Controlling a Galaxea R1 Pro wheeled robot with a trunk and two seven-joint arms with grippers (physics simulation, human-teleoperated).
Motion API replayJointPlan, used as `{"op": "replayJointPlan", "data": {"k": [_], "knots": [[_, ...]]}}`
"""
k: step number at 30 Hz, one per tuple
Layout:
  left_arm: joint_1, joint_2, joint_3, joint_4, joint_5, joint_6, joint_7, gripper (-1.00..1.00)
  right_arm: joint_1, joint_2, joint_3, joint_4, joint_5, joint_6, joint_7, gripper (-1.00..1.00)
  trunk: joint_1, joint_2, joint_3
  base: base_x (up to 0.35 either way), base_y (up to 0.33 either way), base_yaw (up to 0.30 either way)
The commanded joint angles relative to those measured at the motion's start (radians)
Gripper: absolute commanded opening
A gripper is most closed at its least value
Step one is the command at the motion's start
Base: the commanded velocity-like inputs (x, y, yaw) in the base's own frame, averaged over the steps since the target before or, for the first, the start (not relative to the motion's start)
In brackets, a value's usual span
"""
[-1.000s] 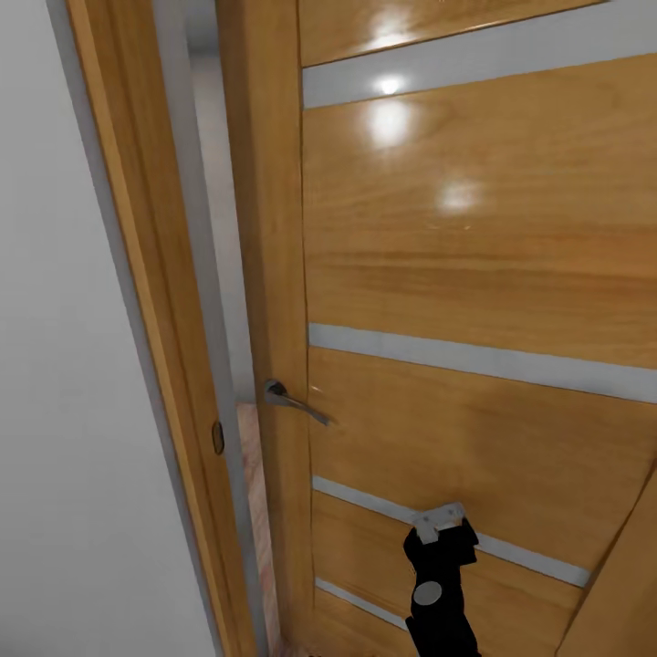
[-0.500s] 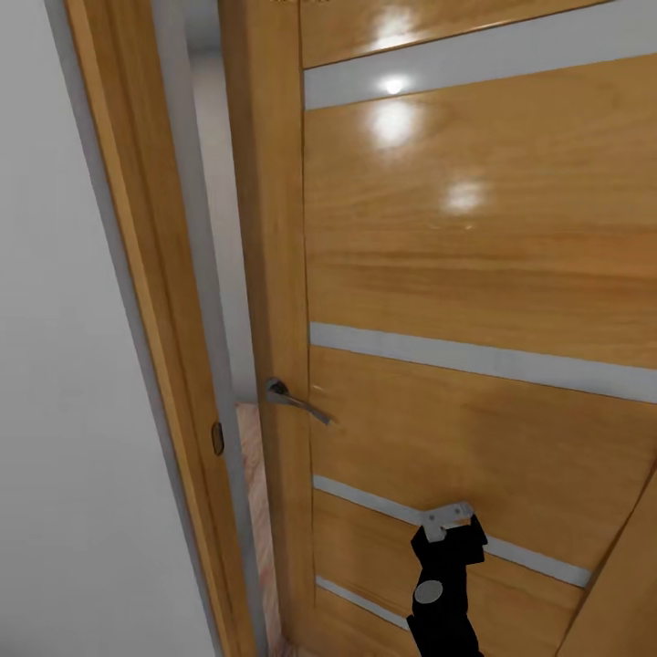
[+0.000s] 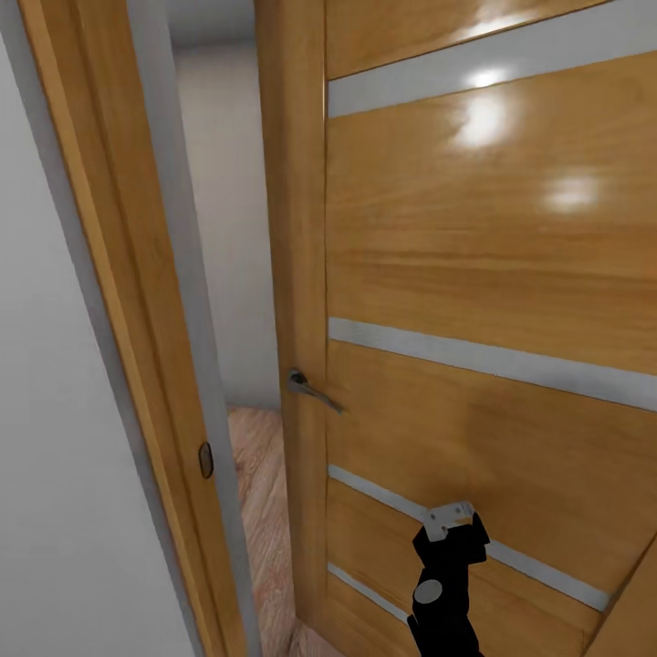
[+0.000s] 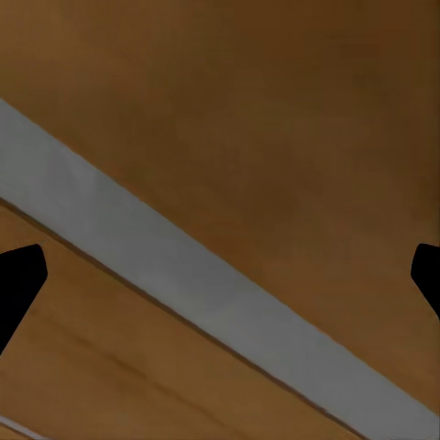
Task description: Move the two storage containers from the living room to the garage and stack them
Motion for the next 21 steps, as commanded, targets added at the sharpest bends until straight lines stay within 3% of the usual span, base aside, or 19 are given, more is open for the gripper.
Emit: {"op": "replayJointPlan", "data": {"k": [1,14,21], "knots": [[0.000,0.000,0.000,0.000,0.000,-0.001,0.000,1.00,-0.001,0.000,0.003,-0.001,0.005,0.002,-0.002,1.00,0.000,-0.001,-0.001,0.014,0.000,0.000],[0.000,0.000,0.000,0.000,-0.001,-0.001,0.000,1.00,-0.001,0.000,0.003,-0.001,0.005,0.002,-0.002,1.00,0.000,-0.001,-0.001,0.004,0.000,0.000],[0.000,0.000,0.001,0.000,0.002,-0.001,0.000,1.00,-0.001,0.000,0.002,-0.001,0.005,0.002,-0.002,1.00,0.000,-0.001,-0.001,0.157,0.000,0.000]]}}
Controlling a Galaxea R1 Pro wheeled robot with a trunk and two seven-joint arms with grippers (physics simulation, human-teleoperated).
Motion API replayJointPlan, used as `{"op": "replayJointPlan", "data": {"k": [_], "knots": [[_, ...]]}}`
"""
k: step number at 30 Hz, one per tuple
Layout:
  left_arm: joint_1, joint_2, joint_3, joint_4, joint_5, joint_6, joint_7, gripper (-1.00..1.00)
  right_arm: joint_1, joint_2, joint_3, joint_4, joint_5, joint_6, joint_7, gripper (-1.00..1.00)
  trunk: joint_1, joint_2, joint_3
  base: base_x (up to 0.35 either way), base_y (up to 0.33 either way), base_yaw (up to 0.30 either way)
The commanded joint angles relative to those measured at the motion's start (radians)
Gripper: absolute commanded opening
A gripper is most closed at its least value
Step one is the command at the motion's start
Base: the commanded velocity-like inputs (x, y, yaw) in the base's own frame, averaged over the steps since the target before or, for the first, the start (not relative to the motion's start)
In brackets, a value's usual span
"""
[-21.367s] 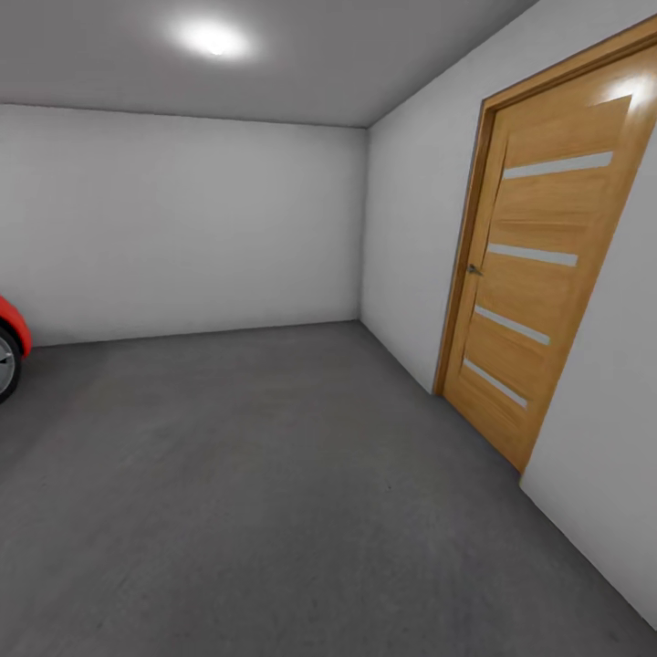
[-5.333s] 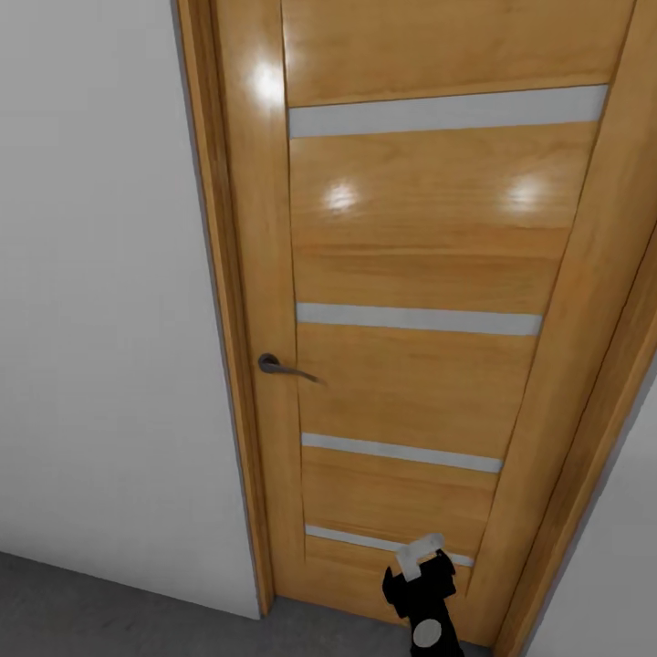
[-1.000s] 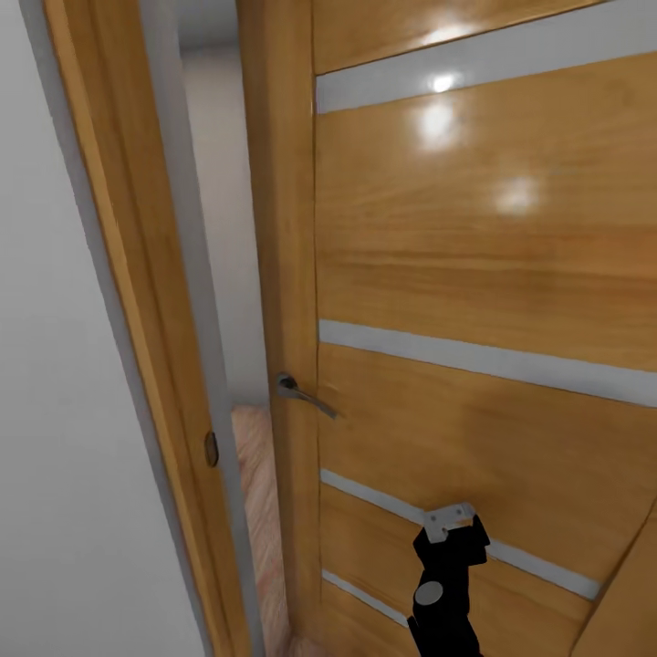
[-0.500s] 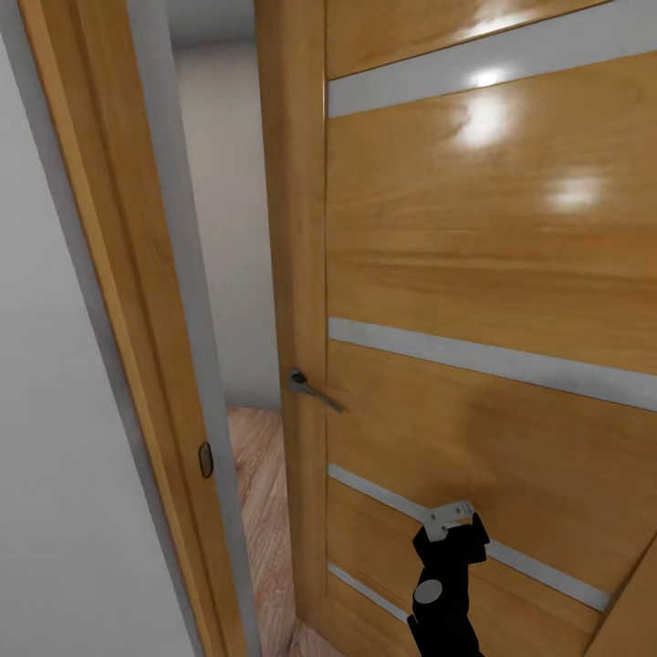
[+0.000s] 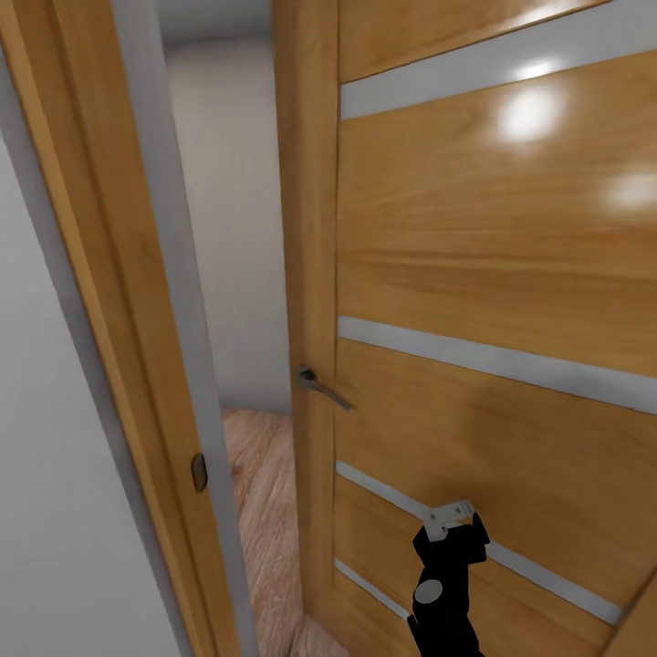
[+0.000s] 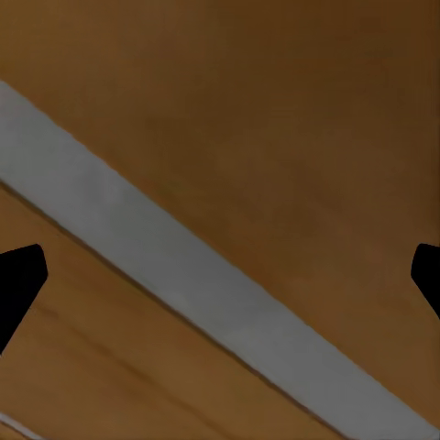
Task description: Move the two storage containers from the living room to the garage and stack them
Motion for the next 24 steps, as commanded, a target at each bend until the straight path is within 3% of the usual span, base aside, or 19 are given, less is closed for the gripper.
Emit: {"op": "replayJointPlan", "data": {"k": [1,24], "knots": [[0.000,0.000,0.000,0.000,0.000,-0.001,0.000,1.00,-0.001,0.000,0.002,0.000,0.005,0.004,-0.002,1.00,0.000,-0.001,-0.001,0.068,0.000,0.000],[0.000,0.000,0.000,0.000,0.000,-0.001,0.000,1.00,-0.001,-0.002,0.000,-0.001,0.005,0.004,-0.002,1.00,0.000,-0.001,-0.001,0.006,-0.019,0.000]]}}
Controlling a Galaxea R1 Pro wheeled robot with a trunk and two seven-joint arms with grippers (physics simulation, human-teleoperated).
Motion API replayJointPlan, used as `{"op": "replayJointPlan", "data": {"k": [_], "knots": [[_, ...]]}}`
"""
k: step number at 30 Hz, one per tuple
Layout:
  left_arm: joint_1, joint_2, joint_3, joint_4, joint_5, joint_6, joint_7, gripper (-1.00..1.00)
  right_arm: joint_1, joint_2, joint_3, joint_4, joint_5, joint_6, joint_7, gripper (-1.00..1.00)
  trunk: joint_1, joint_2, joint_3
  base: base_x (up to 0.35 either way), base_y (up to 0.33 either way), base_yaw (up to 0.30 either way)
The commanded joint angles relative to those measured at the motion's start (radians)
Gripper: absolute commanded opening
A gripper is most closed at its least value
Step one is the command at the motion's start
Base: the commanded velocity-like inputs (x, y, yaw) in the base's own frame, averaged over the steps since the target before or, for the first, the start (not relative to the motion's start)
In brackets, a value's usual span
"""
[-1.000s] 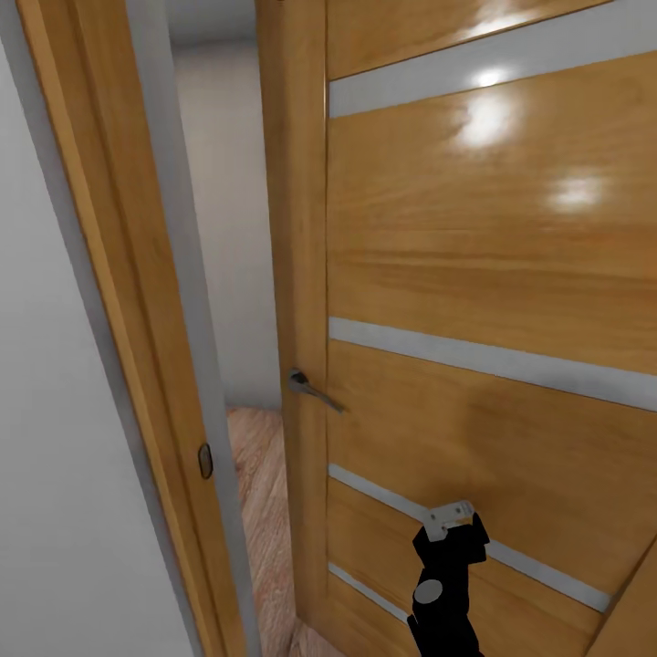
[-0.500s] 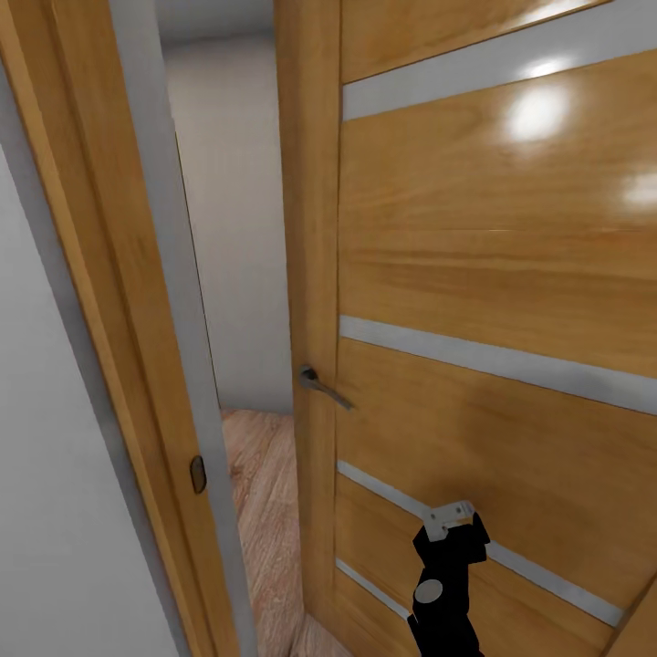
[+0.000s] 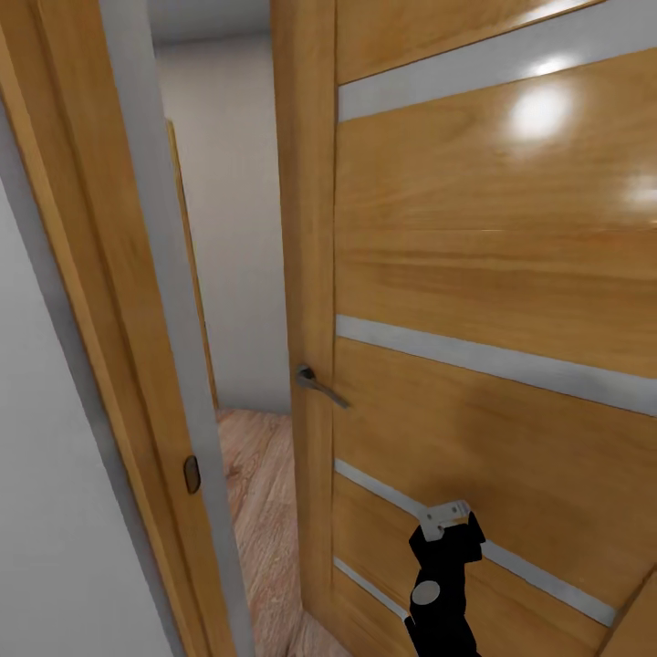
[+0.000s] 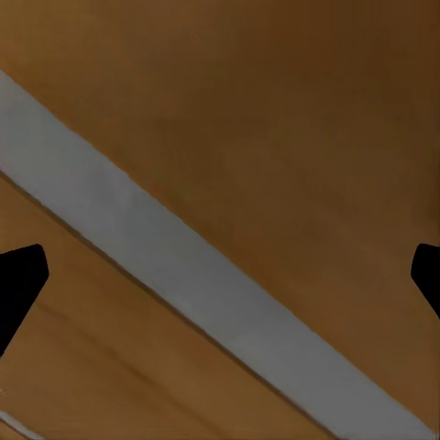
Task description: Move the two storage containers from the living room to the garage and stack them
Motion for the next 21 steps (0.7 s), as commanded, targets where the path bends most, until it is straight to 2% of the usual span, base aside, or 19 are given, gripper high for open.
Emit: {"op": "replayJointPlan", "data": {"k": [1,7,14,21], "knots": [[0.000,0.000,0.000,0.000,0.000,-0.001,0.000,1.00,-0.001,-0.001,-0.017,-0.001,0.013,0.011,-0.004,1.00,0.000,-0.001,-0.001,0.000,-0.225,0.000],[0.000,0.000,0.000,0.000,0.001,-0.001,0.000,1.00,-0.001,-0.001,-0.019,0.000,0.013,0.011,-0.004,1.00,0.000,-0.001,-0.001,0.000,-0.140,0.000],[-0.001,0.000,0.000,0.000,0.001,-0.001,0.000,1.00,-0.001,-0.001,-0.047,0.000,0.013,0.011,-0.004,1.00,0.000,-0.001,-0.001,0.000,-0.018,0.000],[0.000,0.000,0.000,0.000,0.001,-0.001,0.000,1.00,-0.001,-0.001,-0.052,0.000,0.013,0.011,-0.004,1.00,0.000,-0.001,-0.001,0.000,-0.001,0.000]]}}
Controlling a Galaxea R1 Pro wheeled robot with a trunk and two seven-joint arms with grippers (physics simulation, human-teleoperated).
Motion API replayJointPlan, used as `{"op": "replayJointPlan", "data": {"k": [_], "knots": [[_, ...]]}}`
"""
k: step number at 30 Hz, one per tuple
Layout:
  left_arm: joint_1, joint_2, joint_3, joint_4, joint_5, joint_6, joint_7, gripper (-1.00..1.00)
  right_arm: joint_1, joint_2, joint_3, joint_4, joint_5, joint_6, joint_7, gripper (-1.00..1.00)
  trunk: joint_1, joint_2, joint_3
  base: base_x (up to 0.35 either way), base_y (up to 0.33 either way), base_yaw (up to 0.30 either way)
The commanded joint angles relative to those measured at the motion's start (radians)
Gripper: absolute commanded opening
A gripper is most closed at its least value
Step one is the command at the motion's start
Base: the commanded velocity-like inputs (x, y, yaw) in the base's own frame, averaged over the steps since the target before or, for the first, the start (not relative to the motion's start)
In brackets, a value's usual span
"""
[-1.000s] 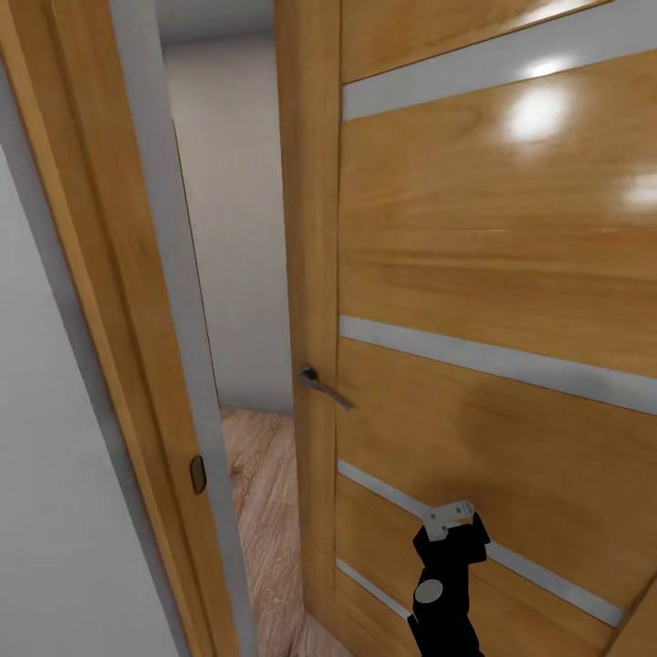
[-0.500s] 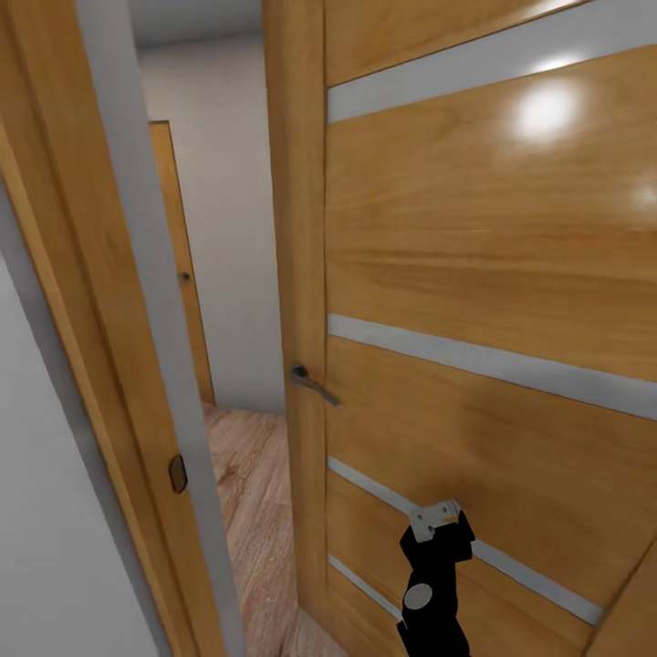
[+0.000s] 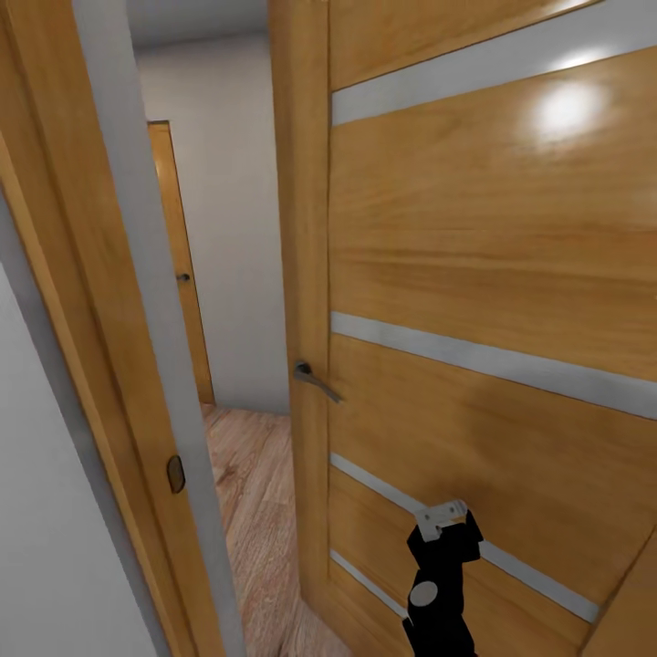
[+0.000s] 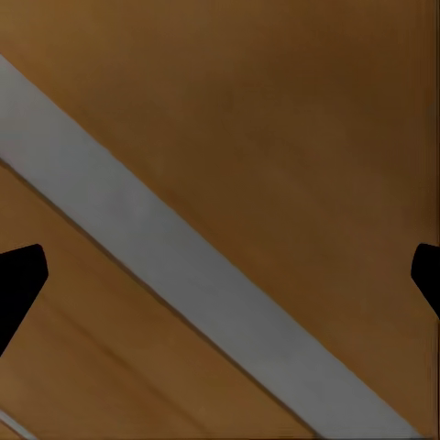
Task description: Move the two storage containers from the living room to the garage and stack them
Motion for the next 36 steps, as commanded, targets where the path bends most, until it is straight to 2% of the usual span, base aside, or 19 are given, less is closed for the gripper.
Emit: {"op": "replayJointPlan", "data": {"k": [1,36], "knots": [[0.000,0.000,0.000,0.000,0.000,-0.001,0.000,1.00,-0.001,0.000,-0.064,0.000,0.010,0.010,-0.002,1.00,0.000,-0.001,-0.001,0.000,0.000,0.000],[0.000,0.000,0.000,0.000,0.000,-0.002,0.000,1.00,-0.001,0.000,-0.066,0.000,0.010,0.010,-0.002,1.00,0.000,-0.001,-0.001,0.000,0.000,0.000]]}}
